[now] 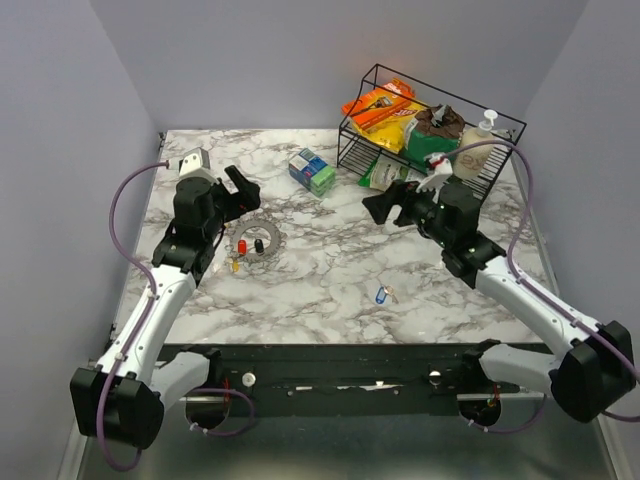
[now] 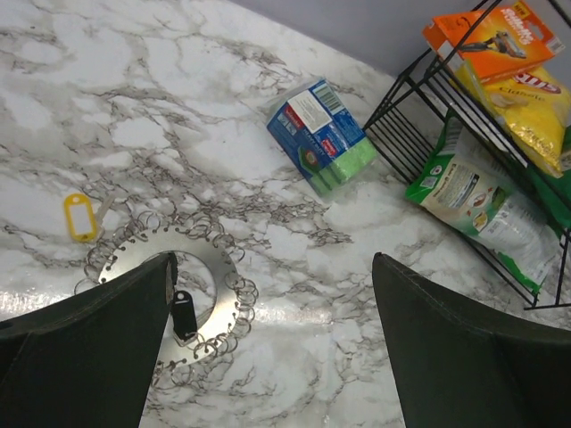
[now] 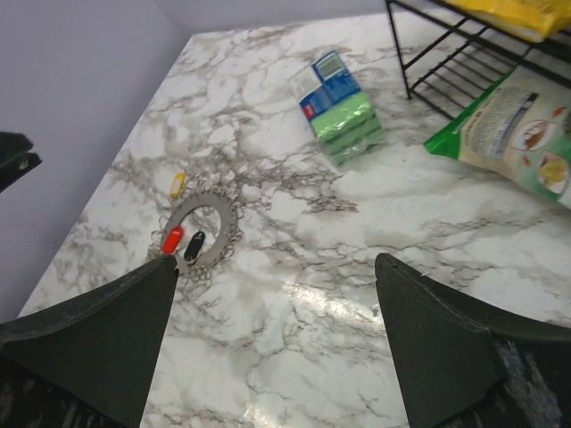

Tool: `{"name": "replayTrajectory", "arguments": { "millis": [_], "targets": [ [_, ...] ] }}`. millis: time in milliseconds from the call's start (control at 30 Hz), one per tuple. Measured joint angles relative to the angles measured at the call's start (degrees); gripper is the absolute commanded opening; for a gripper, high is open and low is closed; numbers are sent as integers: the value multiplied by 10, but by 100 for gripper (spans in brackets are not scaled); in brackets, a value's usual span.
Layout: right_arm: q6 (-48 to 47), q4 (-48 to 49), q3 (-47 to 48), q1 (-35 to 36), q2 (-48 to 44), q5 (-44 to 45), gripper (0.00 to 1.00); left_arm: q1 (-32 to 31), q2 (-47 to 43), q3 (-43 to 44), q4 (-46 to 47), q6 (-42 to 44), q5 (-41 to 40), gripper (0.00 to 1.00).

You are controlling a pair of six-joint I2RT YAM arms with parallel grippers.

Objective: Put the keys on the keyring

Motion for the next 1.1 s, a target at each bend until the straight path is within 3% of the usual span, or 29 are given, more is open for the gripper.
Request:
{"name": "replayTrajectory", "arguments": {
  "millis": [300,667,1100],
  "targets": [
    [-12,-25,89,82,141,-1,100,1,50,53,-77,3,10,99],
    [-1,-68,165,116,292,-37,100,5,84,183,-198,64,18,99],
    [16,-78,244,151,370,-71,100,52,80,120,-217,109,43,99]
  ]
}}
